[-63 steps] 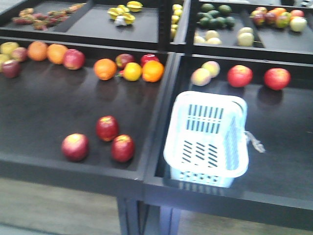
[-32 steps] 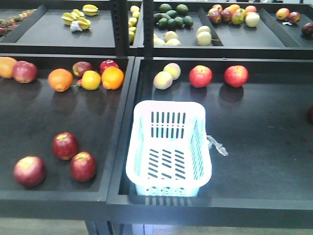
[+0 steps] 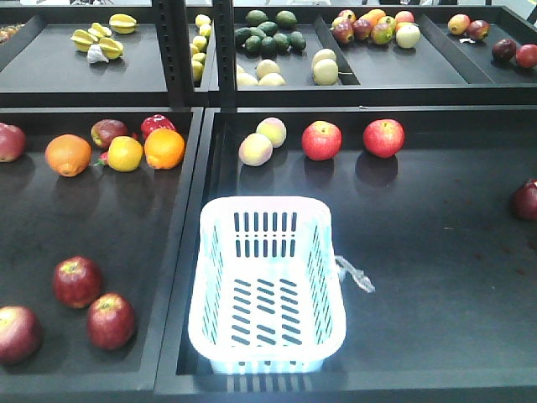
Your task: Pick three apples into basket with both arms
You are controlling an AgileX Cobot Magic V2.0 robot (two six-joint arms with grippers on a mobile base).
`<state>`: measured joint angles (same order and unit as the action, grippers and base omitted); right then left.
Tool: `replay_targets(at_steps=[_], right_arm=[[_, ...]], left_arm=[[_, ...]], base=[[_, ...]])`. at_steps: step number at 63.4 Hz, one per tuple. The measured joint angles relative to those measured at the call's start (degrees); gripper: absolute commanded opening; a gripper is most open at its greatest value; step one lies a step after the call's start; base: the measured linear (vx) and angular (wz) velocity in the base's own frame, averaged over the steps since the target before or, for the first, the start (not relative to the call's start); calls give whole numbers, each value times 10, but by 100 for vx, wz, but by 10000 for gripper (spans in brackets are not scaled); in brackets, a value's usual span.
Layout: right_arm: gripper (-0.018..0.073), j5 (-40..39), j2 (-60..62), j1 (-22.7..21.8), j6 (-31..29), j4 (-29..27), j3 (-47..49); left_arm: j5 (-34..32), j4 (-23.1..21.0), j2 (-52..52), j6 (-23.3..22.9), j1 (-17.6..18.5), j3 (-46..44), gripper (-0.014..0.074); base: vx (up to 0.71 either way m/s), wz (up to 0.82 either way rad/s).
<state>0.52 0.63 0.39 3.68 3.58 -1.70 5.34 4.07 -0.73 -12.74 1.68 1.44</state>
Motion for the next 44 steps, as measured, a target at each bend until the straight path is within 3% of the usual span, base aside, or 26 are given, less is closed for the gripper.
replay_targets(at_steps=[44], right_arm=[[-9, 0, 0, 0, 0, 0, 0]], left_arm=[[0, 0, 0, 0, 0, 0, -6]], base=[[12, 0]])
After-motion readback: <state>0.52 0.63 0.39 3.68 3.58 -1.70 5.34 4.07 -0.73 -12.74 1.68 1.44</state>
